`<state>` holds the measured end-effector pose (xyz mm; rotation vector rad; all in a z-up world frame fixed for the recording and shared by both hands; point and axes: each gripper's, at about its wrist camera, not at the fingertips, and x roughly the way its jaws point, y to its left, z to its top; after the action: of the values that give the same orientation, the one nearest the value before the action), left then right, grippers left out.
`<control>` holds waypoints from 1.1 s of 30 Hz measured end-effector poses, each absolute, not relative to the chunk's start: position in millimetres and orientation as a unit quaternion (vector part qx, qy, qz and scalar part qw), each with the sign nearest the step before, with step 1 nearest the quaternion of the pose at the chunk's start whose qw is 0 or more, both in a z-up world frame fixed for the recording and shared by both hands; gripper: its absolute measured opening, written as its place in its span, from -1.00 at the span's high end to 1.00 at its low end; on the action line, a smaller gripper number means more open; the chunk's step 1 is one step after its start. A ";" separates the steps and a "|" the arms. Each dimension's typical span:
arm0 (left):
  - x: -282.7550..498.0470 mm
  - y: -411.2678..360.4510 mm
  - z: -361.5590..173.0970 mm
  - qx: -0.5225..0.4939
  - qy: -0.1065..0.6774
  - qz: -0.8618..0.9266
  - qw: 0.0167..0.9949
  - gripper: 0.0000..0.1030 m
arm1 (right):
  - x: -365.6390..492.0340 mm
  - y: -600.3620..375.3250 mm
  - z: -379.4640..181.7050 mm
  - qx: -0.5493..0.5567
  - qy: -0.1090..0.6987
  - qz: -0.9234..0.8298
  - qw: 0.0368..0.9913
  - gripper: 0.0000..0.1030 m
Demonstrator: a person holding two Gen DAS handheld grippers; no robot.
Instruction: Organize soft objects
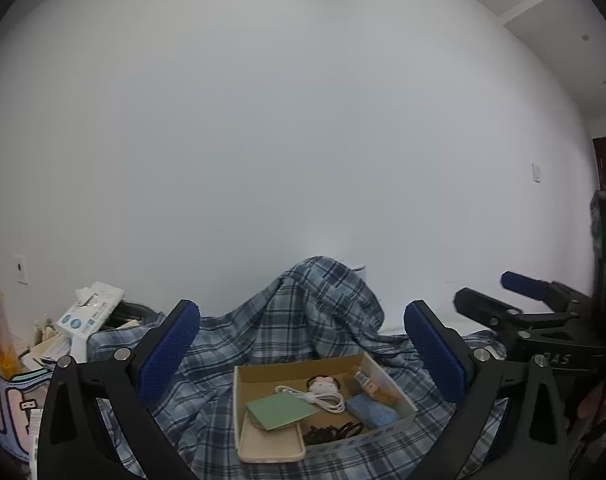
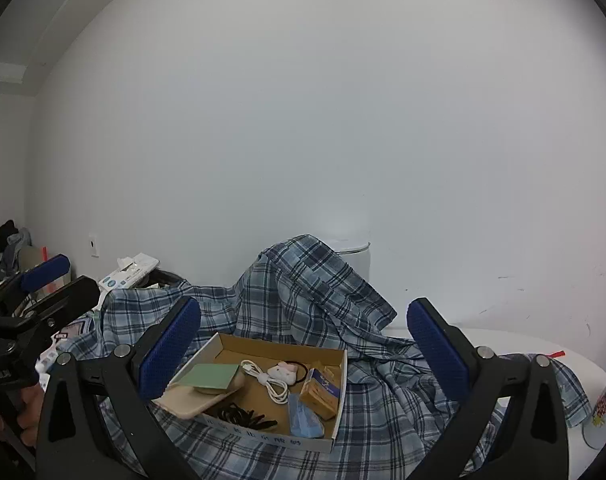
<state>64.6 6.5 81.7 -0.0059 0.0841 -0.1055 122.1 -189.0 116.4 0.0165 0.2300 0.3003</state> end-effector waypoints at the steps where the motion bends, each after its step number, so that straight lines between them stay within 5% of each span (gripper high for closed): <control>1: 61.7 6.2 80.1 -0.001 0.039 -0.048 0.998 -1.00 | 120.1 -188.9 113.4 0.007 0.116 0.152 0.982 -1.00; 16: 57.4 10.3 19.2 0.016 0.059 -0.020 0.998 -1.00 | 116.4 -186.3 40.7 -0.032 0.133 0.132 0.982 -1.00; 33: 60.6 11.6 18.1 0.014 0.064 -0.016 0.998 -1.00 | 112.5 -196.2 45.4 -0.013 0.126 0.117 0.985 -1.00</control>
<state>60.6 11.6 18.1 0.0280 0.1281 -0.0328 112.5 -196.2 45.4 -0.0260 0.2535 0.2354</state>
